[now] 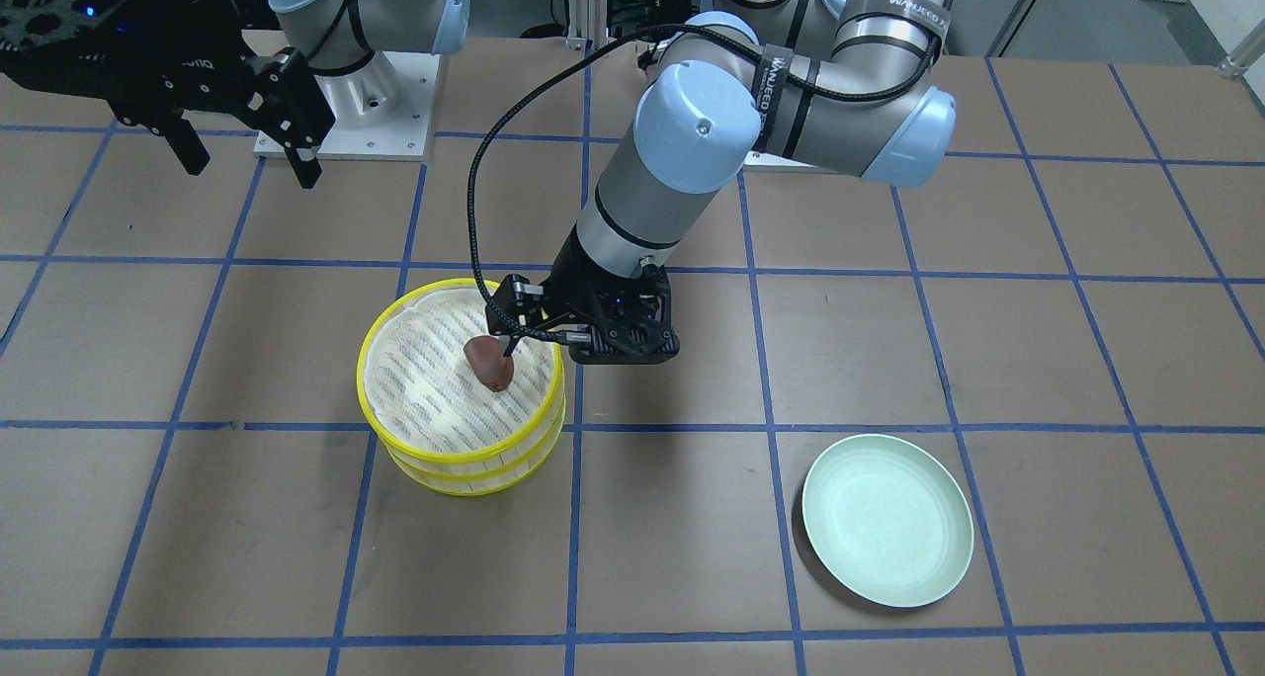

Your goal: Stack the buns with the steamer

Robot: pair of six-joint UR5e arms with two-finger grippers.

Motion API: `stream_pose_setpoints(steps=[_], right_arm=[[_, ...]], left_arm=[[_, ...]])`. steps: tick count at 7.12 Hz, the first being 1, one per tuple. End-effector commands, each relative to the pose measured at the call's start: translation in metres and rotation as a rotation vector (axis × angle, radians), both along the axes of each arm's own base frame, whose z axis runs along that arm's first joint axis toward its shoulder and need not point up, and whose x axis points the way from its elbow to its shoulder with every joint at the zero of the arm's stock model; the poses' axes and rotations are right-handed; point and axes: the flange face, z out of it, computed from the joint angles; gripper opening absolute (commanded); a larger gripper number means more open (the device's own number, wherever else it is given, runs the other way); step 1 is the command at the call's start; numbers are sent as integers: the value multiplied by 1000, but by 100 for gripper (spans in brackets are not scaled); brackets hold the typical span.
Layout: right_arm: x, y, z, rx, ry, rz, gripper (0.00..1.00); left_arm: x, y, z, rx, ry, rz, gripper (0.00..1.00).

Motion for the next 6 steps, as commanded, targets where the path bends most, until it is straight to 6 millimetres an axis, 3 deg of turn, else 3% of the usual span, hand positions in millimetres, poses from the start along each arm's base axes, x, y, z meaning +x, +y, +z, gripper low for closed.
stream_pose_setpoints(steps=[1, 4, 5, 6], right_arm=[[1, 0, -3, 4, 8, 11, 100], [1, -1, -6, 1, 15, 12, 100], [0, 0, -6, 0, 14, 9, 100], [0, 0, -5, -1, 16, 7, 100]], left_arm=[[59, -14, 46, -57, -154, -142, 100], [163, -22, 88, -76, -210, -177, 100], [194, -11, 102, -62, -307, -230, 100], [204, 6, 119, -42, -363, -239, 100]])
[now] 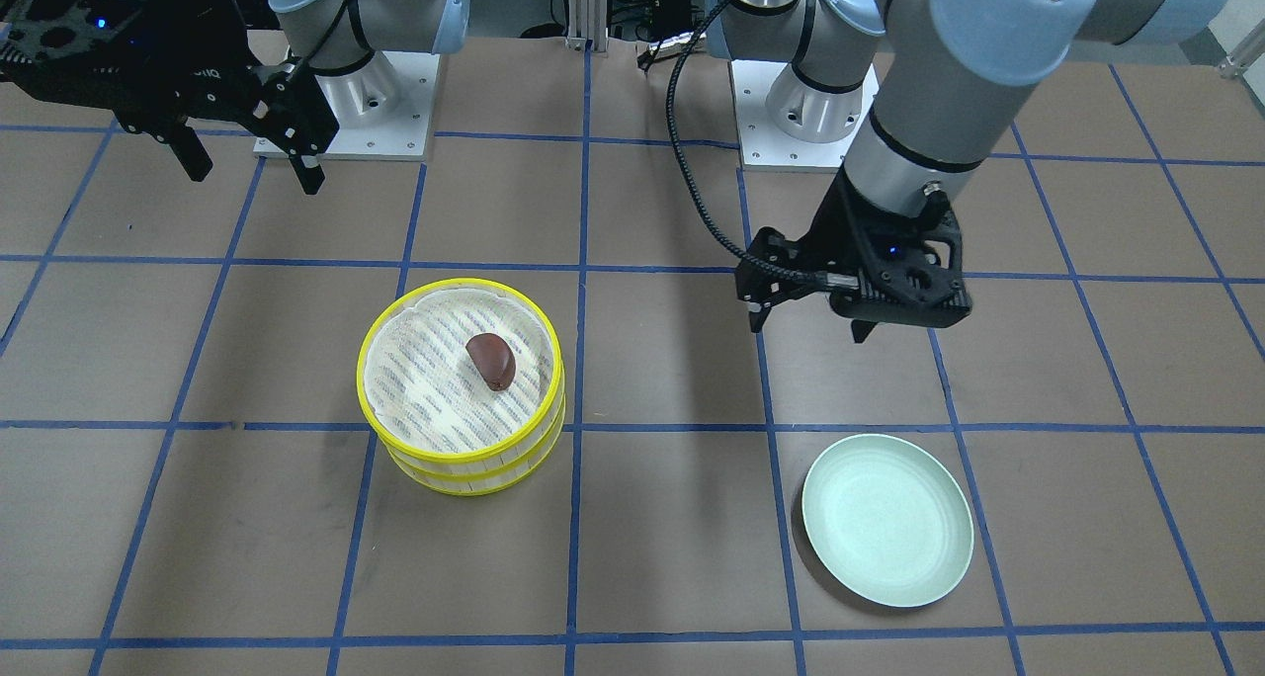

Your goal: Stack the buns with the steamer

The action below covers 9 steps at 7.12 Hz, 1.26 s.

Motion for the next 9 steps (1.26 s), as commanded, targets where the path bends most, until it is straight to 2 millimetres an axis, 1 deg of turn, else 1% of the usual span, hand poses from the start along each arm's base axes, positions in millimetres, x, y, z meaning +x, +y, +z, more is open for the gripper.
stream_pose_setpoints(steps=[1, 2, 3, 4, 5, 7, 9], right_arm=[[-1, 1, 2, -8, 2, -4, 100], [-1, 1, 2, -6, 2, -4, 100], [-2, 3, 4, -5, 3, -6, 100], [-2, 4, 4, -4, 6, -8, 100], [-1, 2, 4, -12, 5, -5, 100], [-1, 0, 1, -4, -1, -13, 100], [-1, 0, 0, -3, 0, -13, 100]], left_arm=[[32, 30, 31, 30, -87, -31, 100], [49, 38, 42, 31, -97, -94, 100], [56, 50, 51, 38, -92, -92, 100], [56, 61, 58, 43, -96, -91, 100], [60, 62, 54, 54, -91, -79, 100], [57, 63, 51, 61, -83, -80, 100], [60, 63, 48, 67, -91, -75, 100]])
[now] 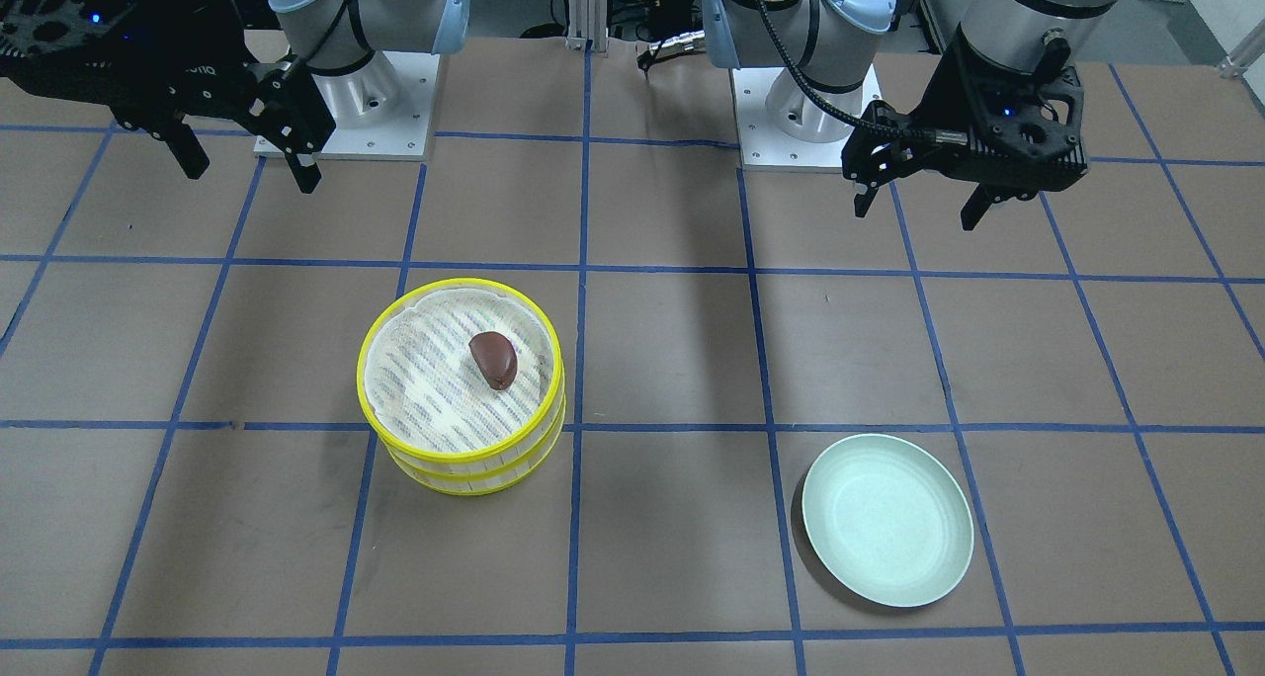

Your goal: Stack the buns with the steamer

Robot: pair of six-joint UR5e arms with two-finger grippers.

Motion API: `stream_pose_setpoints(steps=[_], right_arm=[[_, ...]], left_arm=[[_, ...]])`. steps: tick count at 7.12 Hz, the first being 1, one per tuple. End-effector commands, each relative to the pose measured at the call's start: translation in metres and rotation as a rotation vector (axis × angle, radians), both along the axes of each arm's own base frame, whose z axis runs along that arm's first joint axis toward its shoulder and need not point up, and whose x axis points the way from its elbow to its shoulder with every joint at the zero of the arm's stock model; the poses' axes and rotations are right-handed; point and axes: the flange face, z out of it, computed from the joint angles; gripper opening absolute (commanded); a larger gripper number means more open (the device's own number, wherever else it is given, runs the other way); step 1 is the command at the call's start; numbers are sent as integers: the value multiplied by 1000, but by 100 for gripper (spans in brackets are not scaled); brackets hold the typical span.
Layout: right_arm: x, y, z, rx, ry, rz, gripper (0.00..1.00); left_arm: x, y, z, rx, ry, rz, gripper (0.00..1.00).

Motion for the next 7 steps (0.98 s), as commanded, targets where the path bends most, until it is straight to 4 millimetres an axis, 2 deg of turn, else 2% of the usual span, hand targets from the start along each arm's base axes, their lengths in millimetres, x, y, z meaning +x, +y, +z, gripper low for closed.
stream_pose_setpoints(steps=[1, 7], right_arm=[[0, 0, -1, 4, 0, -1, 100], [0, -1, 0, -2, -3, 3, 100]], left_arm=[[1, 1, -3, 11, -8, -8, 100], [2, 3, -6, 16, -6, 4, 100]])
